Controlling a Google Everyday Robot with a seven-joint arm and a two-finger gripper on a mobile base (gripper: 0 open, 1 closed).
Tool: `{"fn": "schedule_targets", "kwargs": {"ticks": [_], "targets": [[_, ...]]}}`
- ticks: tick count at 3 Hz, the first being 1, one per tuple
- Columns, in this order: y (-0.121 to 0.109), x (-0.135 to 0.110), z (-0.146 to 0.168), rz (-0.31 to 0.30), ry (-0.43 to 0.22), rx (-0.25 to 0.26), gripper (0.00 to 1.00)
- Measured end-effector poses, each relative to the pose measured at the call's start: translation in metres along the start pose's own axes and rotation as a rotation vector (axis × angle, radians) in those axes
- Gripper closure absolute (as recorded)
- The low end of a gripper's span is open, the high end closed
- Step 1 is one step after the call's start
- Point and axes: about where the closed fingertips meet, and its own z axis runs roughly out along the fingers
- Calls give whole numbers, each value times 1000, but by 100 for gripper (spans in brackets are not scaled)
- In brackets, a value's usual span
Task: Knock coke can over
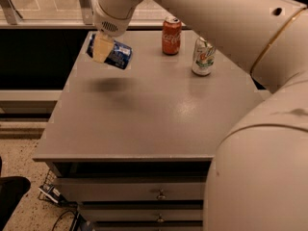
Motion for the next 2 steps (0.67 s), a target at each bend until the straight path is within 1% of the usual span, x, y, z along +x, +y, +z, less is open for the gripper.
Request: {"fn": "schedule_targets", "kwargs": {"ticks": [2], "targets": [[28,20,55,-54,58,-82,100]]}}
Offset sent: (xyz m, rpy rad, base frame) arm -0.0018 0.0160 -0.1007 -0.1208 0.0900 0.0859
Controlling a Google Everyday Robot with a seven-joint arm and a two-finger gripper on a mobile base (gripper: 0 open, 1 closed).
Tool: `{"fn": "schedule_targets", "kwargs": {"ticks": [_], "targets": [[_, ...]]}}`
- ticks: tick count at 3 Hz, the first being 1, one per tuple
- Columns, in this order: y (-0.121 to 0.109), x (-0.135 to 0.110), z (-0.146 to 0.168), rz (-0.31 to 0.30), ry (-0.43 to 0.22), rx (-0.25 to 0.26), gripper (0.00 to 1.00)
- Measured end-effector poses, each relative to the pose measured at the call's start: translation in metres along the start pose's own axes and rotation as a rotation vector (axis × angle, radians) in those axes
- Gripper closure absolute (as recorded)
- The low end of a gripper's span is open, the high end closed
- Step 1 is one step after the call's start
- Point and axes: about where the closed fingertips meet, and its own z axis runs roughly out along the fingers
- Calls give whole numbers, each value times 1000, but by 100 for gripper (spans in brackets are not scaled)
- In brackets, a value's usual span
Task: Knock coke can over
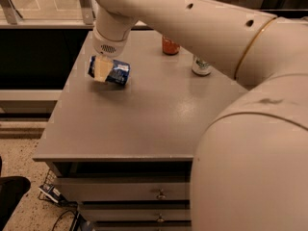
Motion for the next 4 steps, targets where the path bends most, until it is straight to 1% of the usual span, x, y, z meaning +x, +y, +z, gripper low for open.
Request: {"fn": "schedule_targets", "kwargs": {"ticks": [1,2,4], "targets": [[9,-2,38,7,-23,-33,100],[8,-3,35,7,-22,-34,82],[10,-3,36,5,-21,-38,36]]}}
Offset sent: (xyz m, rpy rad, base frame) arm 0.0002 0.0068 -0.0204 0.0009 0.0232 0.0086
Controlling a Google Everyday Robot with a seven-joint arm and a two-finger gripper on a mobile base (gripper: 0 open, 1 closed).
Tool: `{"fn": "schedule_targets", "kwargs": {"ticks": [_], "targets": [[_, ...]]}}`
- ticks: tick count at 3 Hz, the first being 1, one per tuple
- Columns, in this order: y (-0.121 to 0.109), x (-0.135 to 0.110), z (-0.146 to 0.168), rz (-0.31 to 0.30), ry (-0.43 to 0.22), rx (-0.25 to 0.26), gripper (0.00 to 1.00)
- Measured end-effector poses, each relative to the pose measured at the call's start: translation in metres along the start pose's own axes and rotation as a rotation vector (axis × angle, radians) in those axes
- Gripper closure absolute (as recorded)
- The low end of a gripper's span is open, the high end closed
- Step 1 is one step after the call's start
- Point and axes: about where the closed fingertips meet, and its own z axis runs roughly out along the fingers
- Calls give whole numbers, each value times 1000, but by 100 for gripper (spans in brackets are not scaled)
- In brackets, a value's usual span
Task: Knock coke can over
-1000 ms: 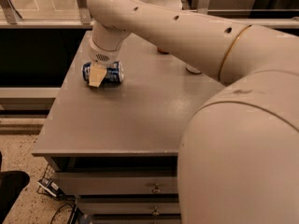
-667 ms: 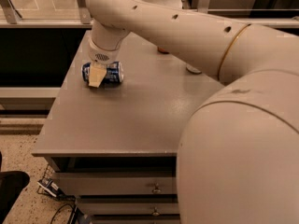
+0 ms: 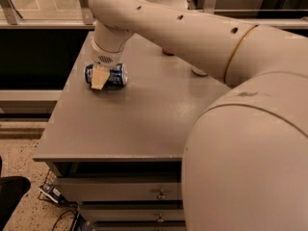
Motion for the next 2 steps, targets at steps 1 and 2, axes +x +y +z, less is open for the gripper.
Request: {"fn": "schedule_targets", "kwargs": {"ticks": [1,2], "targets": [[0,0,0,0,0,0,14],[1,0,1,-1,1,-3,0]]}}
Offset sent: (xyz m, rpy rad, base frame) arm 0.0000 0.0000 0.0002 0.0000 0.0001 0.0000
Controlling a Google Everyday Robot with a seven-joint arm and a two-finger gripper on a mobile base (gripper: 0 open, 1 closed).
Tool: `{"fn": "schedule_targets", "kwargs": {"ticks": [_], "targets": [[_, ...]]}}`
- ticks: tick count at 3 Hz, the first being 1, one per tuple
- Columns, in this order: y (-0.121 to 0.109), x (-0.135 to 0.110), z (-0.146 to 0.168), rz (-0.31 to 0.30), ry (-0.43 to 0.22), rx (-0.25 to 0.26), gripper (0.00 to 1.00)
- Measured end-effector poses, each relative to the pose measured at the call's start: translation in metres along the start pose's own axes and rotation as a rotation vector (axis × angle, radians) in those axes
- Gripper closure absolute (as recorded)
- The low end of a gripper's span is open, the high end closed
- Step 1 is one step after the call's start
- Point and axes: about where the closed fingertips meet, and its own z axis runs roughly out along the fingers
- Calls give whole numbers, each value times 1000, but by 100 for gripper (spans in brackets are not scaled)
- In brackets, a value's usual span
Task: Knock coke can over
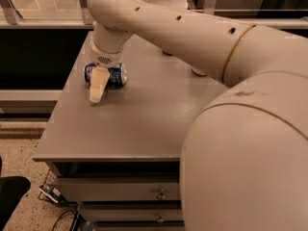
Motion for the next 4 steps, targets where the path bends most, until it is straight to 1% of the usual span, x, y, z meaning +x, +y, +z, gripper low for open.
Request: {"fn": "schedule_targets", "kwargs": {"ticks": [1,2,3,4], "targets": [[0,0,0,0,0,0,0],[-6,1,-14,8,-50,17,0],[-18,11,-64,49,-156,80,0],[-19,28,-107,96,-292,150,0]]}}
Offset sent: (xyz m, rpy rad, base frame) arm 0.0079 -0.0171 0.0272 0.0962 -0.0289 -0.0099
